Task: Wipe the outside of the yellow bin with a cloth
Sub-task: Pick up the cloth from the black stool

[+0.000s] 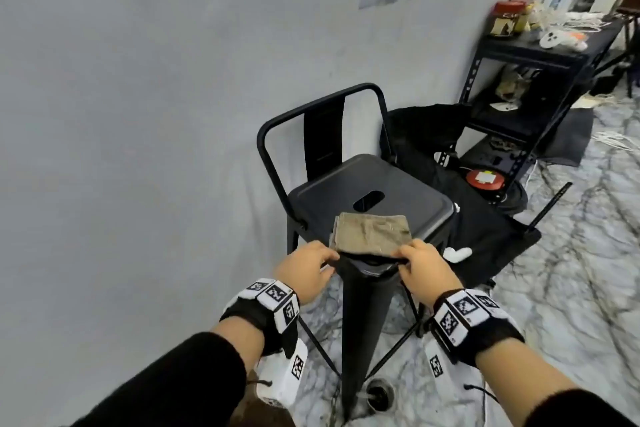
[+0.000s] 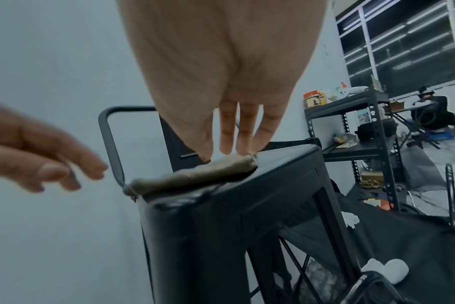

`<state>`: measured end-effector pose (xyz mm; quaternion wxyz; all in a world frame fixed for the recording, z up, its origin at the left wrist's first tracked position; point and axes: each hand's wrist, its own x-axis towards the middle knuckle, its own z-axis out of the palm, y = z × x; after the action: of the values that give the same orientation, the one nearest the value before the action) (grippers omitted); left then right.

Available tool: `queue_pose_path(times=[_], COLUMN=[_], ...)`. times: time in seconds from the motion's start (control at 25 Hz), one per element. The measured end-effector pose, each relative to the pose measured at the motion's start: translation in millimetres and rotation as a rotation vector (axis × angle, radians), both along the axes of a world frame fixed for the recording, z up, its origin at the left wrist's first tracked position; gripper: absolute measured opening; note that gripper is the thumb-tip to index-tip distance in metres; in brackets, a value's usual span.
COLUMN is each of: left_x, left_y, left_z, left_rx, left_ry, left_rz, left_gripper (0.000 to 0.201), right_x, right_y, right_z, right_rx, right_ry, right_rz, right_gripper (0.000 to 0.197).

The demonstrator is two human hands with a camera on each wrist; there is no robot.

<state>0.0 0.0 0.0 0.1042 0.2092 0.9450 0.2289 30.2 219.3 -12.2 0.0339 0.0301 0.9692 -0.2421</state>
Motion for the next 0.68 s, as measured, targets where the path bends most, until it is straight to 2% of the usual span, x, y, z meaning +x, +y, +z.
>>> queue_pose_path(times=[0.12,0.24,0.52,0.68], left_x=[-22,-37,-48,-49], left_y=[22,36,32,32], left_z=[-17,-29,-43,-44], left_rx=[0.052,0.084,0.178,0.233], left_ry=[0.028,-0.002,0.045,0.088], left_rz=[0.032,0.059,0.073,0.081], left_gripper=[0.036,0.04,0.035,0.026], right_x=[-19,-29,-32,-31], right_y=[11,16,21,20], right_z=[-12,-18,-32,-36], right_rx=[0.14,0.182,0.126,0.11], right_ry=[-0.046,-0.047,0.089,0.114], right_rz=[0.041,0.087,0.09,0.059], right_gripper=[0.027,0.032,0.031,0.029])
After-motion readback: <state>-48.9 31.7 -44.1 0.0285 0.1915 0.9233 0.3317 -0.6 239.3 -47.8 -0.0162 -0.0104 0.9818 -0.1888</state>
